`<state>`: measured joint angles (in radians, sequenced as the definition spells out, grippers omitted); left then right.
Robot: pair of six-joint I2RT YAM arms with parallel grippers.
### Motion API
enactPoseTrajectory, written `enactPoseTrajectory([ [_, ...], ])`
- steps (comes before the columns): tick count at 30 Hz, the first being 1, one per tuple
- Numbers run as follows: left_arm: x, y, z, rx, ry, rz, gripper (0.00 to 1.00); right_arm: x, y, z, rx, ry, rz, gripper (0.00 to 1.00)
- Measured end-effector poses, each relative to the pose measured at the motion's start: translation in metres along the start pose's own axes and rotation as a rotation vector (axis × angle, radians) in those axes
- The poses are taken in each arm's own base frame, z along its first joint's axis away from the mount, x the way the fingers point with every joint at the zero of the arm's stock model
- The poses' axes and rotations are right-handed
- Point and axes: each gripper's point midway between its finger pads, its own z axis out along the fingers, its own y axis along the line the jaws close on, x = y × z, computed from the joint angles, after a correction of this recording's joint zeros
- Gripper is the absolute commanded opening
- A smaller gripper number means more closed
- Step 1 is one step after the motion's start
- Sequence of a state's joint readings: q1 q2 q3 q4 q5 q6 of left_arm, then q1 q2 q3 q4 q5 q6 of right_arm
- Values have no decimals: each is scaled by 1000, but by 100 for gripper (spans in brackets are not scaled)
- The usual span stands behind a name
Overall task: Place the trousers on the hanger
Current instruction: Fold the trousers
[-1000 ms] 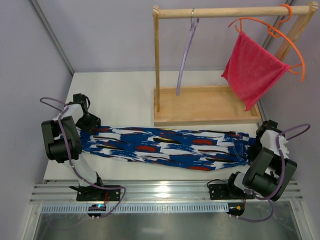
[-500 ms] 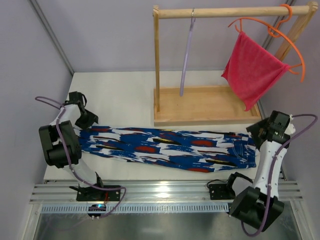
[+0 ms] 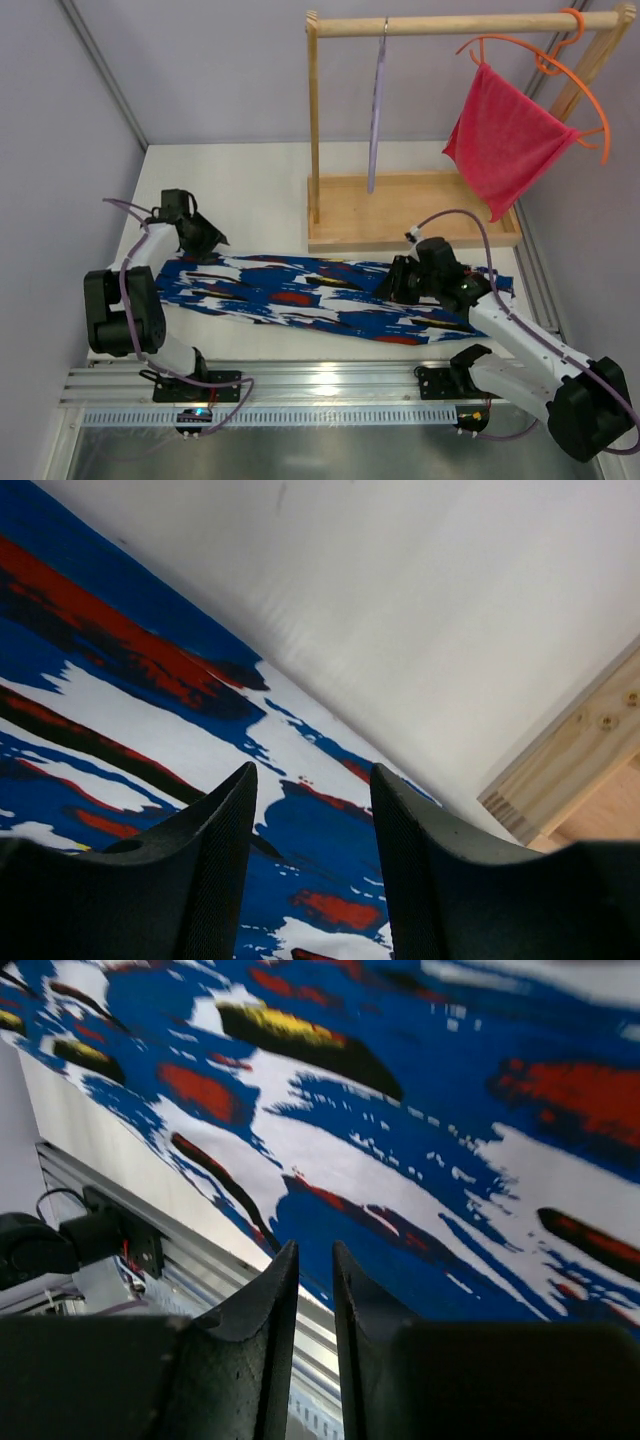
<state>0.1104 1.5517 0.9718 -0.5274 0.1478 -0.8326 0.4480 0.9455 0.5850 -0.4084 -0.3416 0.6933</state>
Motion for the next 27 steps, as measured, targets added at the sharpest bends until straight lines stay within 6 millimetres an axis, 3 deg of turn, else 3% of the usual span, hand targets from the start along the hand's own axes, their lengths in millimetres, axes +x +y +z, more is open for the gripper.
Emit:
enactPoseTrajectory([
  [4,15,-9,-3,29,9,44,51,54,-38,24,66,104,51,22],
  [7,14,-1,4,-2,5,38,51,72,-68,31,146,113,99,22],
  [13,12,24,31,-127,32,6,51,54,-74,42,182,30,81,23],
  [21,-16,31,35,-138,25,-96,51,22,-70,60,247,2,5,23],
  [27,-22,35,34,-143,11,-110,51,-9,-64,35,362,-72,4,20],
])
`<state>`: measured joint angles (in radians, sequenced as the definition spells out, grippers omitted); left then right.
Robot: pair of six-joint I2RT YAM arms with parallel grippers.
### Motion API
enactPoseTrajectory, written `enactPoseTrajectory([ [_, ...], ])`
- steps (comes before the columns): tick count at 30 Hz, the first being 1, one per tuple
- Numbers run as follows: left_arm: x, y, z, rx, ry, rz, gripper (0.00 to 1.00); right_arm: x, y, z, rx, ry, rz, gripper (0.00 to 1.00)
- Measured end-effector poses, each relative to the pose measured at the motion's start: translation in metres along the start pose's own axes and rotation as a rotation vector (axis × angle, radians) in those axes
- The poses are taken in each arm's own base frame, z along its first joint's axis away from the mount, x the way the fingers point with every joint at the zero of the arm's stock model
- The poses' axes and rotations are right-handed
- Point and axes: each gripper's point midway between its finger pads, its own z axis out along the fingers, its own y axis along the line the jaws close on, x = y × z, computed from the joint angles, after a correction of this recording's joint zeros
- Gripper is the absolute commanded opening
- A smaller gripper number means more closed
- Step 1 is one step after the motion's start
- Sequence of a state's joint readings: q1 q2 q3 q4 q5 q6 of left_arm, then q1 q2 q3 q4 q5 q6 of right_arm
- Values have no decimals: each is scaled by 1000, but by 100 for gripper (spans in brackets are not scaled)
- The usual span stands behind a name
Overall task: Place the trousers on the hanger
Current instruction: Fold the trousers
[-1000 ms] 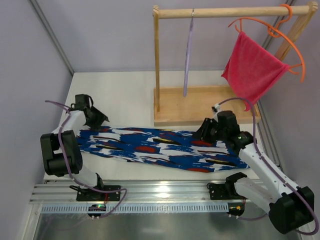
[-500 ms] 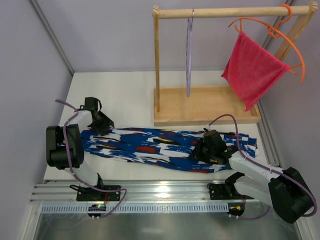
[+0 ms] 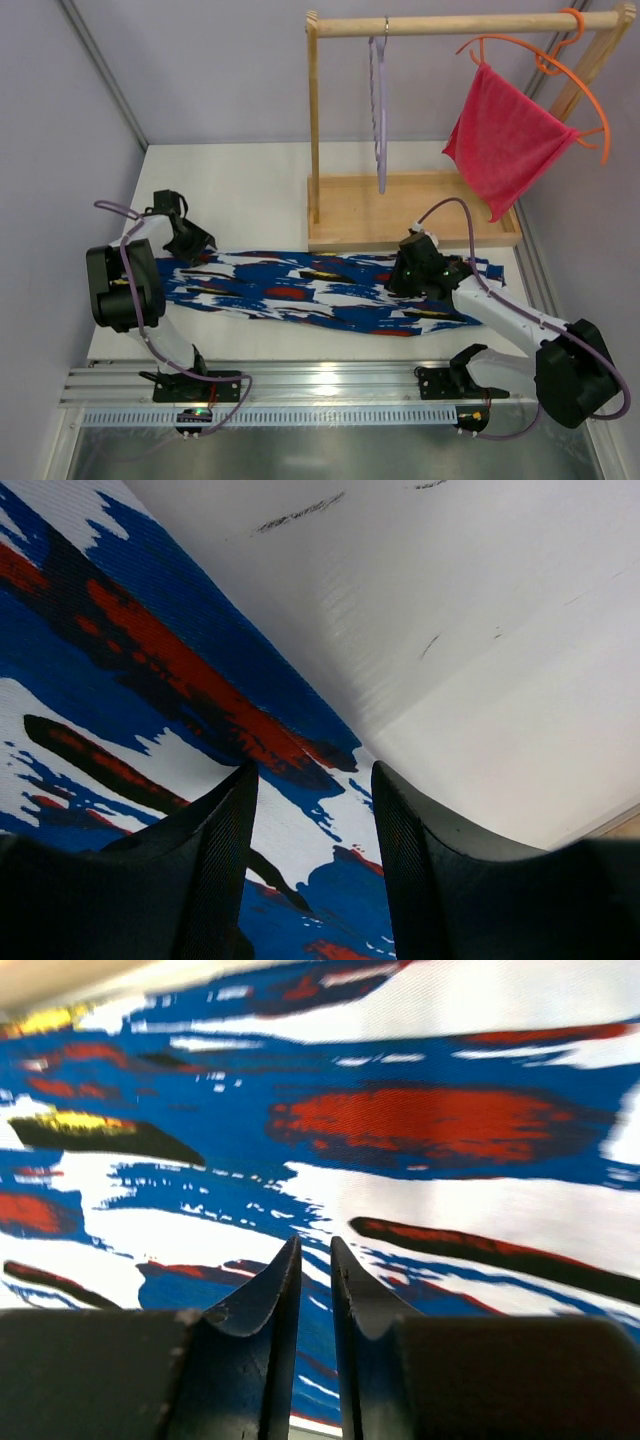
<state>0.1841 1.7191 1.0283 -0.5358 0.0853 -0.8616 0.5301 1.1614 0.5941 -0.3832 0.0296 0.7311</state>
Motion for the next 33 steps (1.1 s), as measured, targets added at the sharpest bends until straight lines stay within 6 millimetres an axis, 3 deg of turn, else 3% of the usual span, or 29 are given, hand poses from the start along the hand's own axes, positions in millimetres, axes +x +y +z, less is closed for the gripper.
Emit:
enactPoseTrajectory([
  [5,-1,1,0,-3,-4,0,51,-14,-20,-11,94,-94,57,20],
  [9,-1,2,0,-7,-10,2,52,12,-64,4,243,-56,91,19],
  [14,-4,3,-2,-16,-27,12,52,7,-71,1,286,-66,96,19],
  [17,-9,10,-8,-44,-49,30,52,0,-56,-10,237,-39,48,19],
  [21,-23,4,-31,-41,-104,52,53,-5,-3,-30,32,-21,-29,15],
  [23,-33,-2,-46,-19,-151,64,54,4,20,-43,-86,1,-55,14],
  [25,-39,-5,-57,-7,-191,77,54,16,26,-49,-150,18,-55,12],
  [28,-44,0,-65,-25,-225,90,54,43,5,-42,-135,58,-19,11],
  [31,-43,12,-57,-72,-220,93,54,77,-29,-26,-46,132,34,11],
  [33,-41,21,-46,-108,-198,87,53,84,-36,-22,-12,148,66,10],
])
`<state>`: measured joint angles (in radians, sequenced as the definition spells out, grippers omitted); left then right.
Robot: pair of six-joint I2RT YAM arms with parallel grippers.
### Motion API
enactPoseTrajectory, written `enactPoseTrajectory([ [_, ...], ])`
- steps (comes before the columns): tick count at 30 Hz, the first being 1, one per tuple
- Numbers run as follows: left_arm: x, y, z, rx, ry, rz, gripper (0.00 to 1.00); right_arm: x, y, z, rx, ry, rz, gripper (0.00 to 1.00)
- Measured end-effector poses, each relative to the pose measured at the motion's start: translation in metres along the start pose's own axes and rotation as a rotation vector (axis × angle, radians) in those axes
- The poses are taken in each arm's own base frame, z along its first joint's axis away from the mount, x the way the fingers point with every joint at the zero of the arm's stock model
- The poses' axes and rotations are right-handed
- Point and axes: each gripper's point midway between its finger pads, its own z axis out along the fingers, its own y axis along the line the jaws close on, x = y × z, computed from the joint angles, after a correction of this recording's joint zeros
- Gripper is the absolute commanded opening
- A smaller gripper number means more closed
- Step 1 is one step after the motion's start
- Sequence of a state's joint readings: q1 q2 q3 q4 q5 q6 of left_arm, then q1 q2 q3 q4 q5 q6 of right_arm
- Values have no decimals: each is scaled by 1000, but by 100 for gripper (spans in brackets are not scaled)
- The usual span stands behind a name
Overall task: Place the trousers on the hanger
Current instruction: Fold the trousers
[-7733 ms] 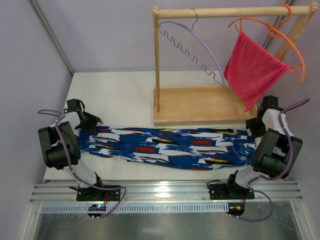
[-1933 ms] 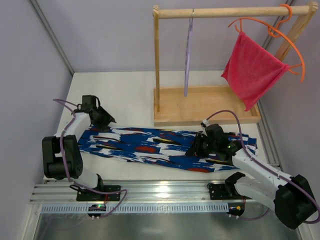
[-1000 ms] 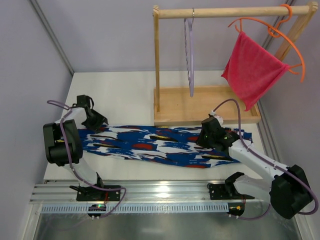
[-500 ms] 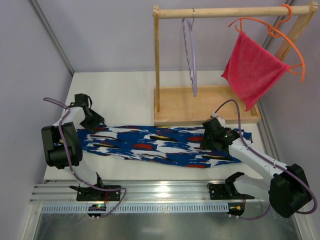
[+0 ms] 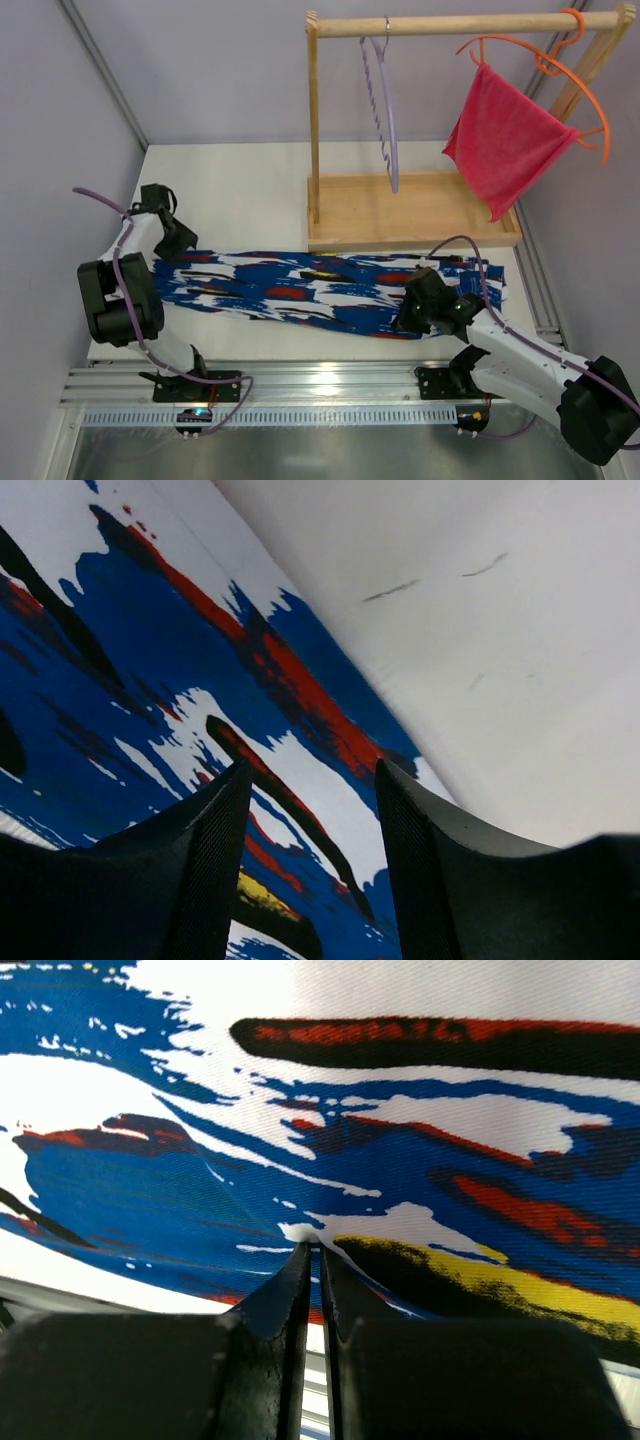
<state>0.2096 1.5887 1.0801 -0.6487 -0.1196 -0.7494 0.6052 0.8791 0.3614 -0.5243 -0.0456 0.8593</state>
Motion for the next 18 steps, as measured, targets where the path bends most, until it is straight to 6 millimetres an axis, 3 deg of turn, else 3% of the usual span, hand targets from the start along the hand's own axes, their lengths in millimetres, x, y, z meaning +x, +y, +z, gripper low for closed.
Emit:
enactPoseTrajectory([
  [4,11,15,19,-66,62,-4,53,-5,0,0,52,1,25,10],
  [7,13,18,20,-76,73,-4,54,-17,1,-6,110,-20,30,10],
  [13,3,13,4,-37,26,-10,63,-70,26,-34,97,-202,38,11],
  [15,-3,13,-3,-20,3,-22,62,-75,26,-30,109,-219,41,11],
  [18,-15,25,-13,-11,-40,-56,62,-69,12,-8,160,-189,45,11],
])
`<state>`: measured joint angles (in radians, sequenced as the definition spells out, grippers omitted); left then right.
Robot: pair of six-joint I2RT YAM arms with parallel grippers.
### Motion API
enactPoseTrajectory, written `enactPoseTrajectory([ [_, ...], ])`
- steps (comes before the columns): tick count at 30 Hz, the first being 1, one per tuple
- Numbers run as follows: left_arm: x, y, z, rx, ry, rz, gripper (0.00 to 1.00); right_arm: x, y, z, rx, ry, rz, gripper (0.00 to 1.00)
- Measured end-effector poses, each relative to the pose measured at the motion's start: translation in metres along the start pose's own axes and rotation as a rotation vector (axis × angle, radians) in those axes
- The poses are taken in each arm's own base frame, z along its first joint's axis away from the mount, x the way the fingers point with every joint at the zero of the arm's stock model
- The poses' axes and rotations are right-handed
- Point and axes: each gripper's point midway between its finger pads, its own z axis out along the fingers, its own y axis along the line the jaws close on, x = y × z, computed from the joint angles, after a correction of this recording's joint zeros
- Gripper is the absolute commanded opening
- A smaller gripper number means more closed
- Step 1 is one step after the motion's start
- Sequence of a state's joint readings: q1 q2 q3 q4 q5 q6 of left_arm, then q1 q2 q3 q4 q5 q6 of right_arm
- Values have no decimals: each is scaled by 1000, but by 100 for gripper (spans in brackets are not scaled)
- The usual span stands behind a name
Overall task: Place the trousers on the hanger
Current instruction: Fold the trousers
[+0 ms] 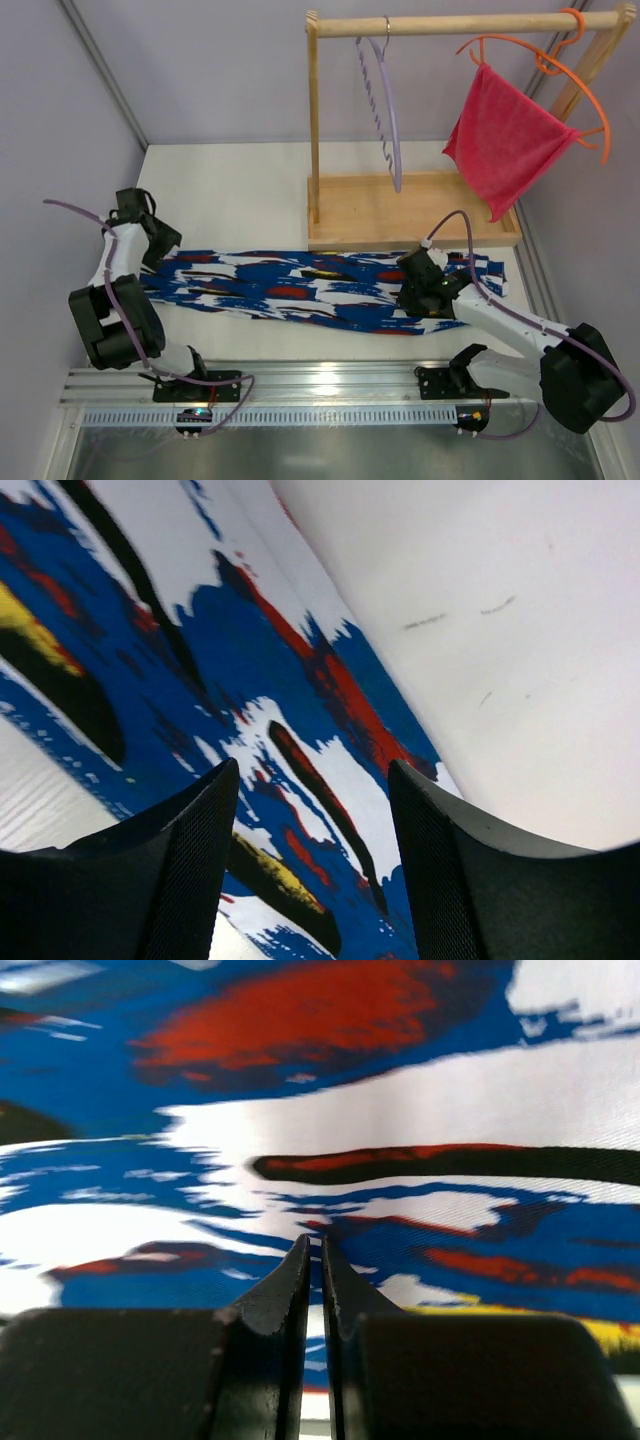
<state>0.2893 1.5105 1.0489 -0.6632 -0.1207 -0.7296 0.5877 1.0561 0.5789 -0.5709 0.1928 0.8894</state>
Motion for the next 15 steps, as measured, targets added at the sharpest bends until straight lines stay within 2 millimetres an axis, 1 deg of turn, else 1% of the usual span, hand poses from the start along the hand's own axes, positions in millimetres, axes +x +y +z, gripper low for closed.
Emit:
enactPoseTrajectory([
  [2,-12,14,-5,-5,-26,-43,62,15,-16,17,56,43,-6,12],
  [3,-19,23,-8,-12,-41,-72,64,22,-22,25,74,62,-1,12],
  [6,-36,53,-12,-41,-75,-161,64,16,-16,30,55,50,6,12],
  [8,-42,76,-15,-72,-93,-212,64,14,-14,31,51,45,1,12],
  [11,-44,103,-18,-124,-116,-272,65,12,-14,30,49,42,-10,12],
  [15,-35,127,-22,-162,-136,-317,70,4,-13,27,40,25,-14,13],
])
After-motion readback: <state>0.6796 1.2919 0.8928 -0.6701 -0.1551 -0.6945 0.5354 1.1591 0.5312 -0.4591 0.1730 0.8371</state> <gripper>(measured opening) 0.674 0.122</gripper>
